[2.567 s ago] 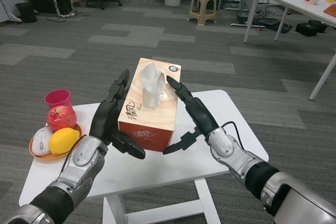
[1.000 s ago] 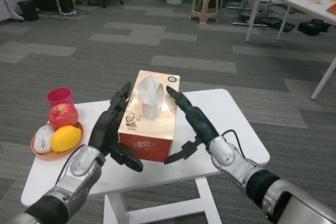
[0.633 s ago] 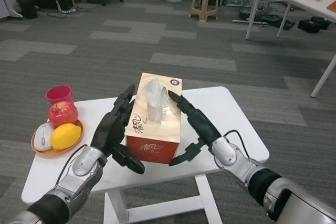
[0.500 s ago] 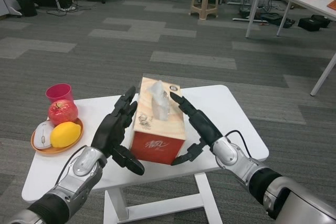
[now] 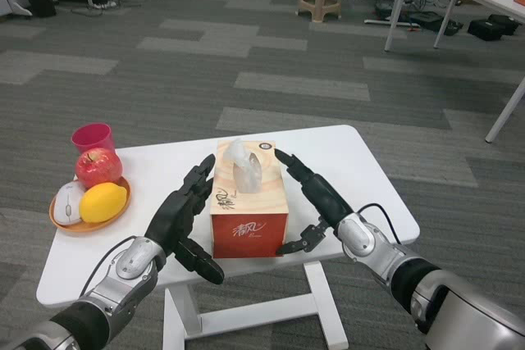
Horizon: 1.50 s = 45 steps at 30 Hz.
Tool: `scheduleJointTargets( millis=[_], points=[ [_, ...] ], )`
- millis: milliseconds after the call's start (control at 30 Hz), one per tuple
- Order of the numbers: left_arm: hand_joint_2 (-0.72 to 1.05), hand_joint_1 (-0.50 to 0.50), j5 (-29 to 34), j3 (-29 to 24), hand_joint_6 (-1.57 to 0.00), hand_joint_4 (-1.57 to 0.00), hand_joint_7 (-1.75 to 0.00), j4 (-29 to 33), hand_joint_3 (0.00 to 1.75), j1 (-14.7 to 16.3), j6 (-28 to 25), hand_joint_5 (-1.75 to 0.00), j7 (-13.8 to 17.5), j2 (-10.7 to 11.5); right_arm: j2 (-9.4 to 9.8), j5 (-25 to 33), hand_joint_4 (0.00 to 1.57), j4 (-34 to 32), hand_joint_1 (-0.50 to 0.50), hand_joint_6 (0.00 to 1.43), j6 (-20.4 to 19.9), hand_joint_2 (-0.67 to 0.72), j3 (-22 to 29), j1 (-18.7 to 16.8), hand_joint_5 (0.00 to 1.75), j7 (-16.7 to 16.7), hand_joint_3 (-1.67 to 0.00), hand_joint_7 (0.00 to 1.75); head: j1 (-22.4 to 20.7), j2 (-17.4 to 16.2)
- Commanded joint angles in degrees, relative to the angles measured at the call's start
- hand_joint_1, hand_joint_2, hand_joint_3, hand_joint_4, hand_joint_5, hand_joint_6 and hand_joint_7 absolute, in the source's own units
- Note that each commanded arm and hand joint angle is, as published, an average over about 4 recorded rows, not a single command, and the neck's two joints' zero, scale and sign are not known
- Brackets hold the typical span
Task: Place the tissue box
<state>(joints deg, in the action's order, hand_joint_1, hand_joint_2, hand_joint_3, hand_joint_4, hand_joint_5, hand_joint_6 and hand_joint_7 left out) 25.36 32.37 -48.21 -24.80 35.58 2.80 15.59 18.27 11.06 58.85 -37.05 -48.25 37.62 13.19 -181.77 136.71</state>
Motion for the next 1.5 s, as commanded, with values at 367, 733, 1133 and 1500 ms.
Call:
scheduleJointTargets(
  millis=[367,733,1133,1500],
  points=[
    [-0.37,0.50,-0.4,1.6,0.00,0.00,0.00,-4.4,0.04,-1.0,0.1,-0.51,1.2,-1.3,-1.13,0.6,0.00,2.3,-0.46,0.00,0.5,-0.54,-5.9,1.7,0.00,0.8,-0.79,0.14,0.2,-0.5],
    [-0.37,0.50,-0.3,3.0,0.00,0.00,0.00,-7.4,0.00,-1.6,0.0,-0.51,1.2,-1.4,-2.36,0.7,0.00,6.2,-0.46,0.00,1.1,-0.54,-9.7,1.7,0.00,1.7,-0.71,0.14,0.2,-2.1],
    [-0.37,0.50,0.9,5.1,0.00,0.00,0.00,-10.4,0.00,-2.3,-0.1,-0.51,1.2,-1.6,-2.80,0.8,0.00,9.0,-0.46,0.00,1.3,-0.54,-10.1,1.5,0.00,2.1,-0.71,0.14,0.1,-3.0],
    [-0.37,0.50,1.7,3.8,0.00,0.00,0.00,-10.4,0.00,-1.8,0.3,-0.51,1.2,-1.8,-2.49,1.0,0.00,8.6,-0.46,0.00,1.2,-0.54,-8.6,0.6,0.00,2.0,-0.69,0.14,-0.1,-2.7]
  ],
)
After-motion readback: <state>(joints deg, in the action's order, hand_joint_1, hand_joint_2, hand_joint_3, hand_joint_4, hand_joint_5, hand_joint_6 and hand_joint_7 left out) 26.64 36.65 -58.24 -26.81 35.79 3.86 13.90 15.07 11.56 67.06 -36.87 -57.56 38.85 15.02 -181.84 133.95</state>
